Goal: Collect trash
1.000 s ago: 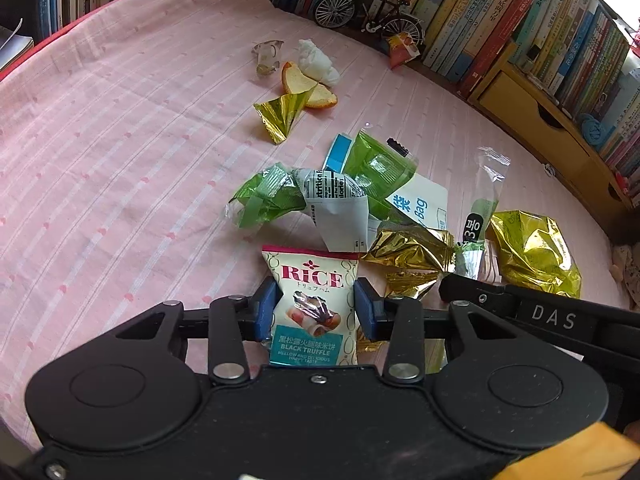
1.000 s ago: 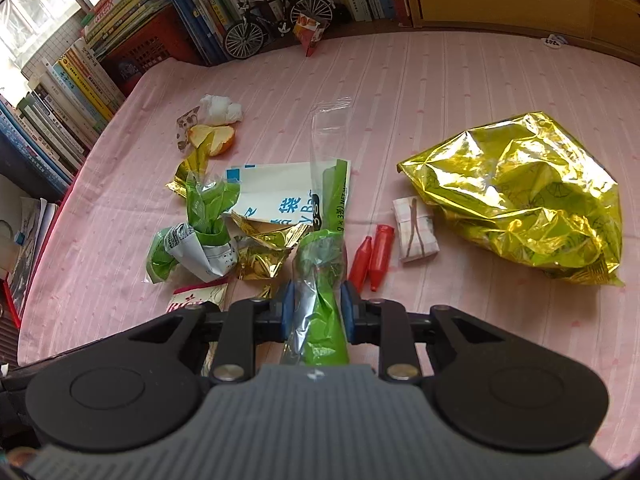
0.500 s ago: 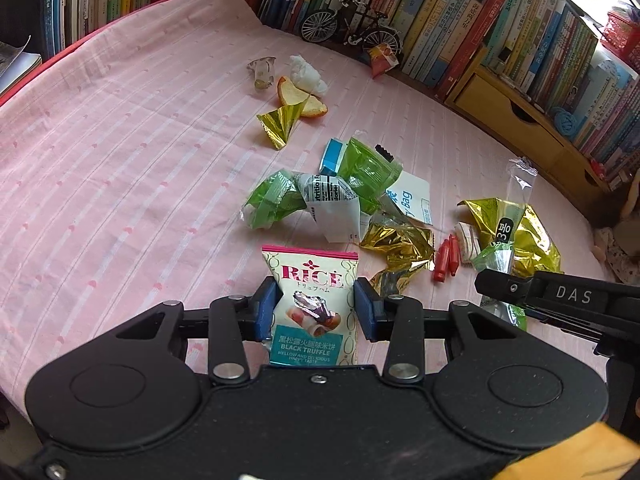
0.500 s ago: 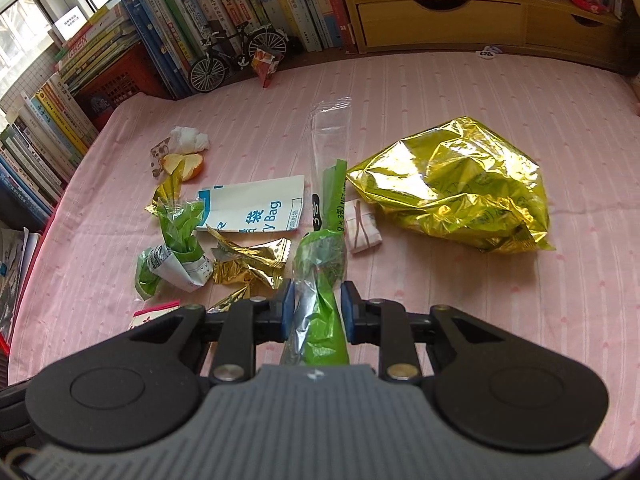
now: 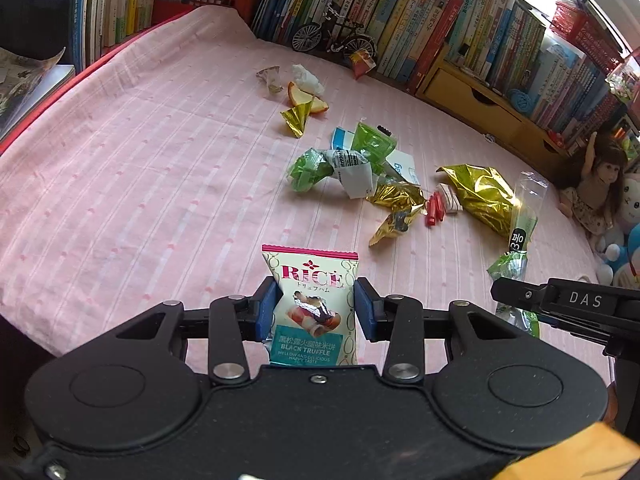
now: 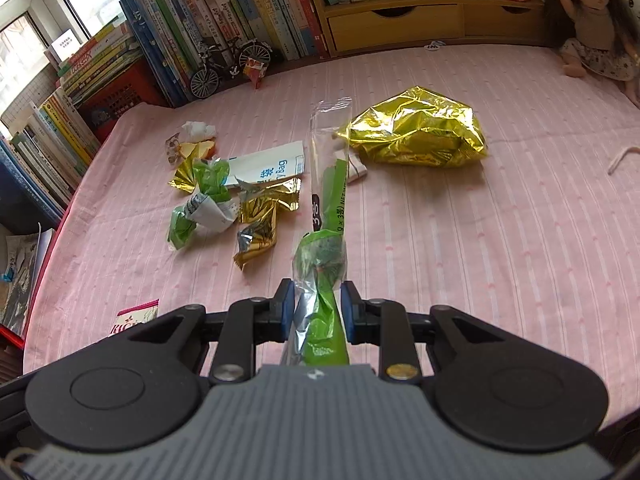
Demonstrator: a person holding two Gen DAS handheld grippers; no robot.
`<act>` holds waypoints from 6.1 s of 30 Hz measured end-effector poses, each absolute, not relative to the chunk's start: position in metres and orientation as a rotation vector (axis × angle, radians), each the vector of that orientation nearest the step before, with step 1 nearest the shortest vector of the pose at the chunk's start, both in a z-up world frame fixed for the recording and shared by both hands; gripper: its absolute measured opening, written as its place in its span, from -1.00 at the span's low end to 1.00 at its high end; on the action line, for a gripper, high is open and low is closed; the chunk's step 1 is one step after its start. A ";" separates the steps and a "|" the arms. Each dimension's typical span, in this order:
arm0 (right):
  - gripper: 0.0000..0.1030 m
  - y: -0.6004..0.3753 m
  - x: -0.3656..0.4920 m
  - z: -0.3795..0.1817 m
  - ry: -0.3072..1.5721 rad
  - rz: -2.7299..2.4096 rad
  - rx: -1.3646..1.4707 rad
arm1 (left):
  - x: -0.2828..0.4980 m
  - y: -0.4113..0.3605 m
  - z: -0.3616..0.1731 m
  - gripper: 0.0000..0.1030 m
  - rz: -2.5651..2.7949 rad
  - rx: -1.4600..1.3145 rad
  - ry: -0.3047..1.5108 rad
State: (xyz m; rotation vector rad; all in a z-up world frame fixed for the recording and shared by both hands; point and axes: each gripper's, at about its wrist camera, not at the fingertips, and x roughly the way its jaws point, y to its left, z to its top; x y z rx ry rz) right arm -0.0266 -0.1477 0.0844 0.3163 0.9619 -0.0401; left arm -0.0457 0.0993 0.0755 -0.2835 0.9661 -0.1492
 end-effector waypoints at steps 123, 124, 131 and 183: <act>0.61 -0.095 -0.129 0.104 0.917 -0.012 0.244 | -0.118 0.135 0.103 0.86 -0.140 -0.190 0.879; 0.64 -0.097 -0.125 0.110 0.891 -0.036 0.249 | -0.111 0.134 0.108 0.87 -0.150 -0.186 0.862; 0.74 -0.119 -0.110 0.134 0.766 -0.165 0.270 | -0.082 0.122 0.136 0.93 -0.211 -0.122 0.763; 1.00 -0.260 0.150 0.020 1.022 -0.008 0.149 | 0.143 -0.014 0.024 0.95 0.148 -0.121 1.011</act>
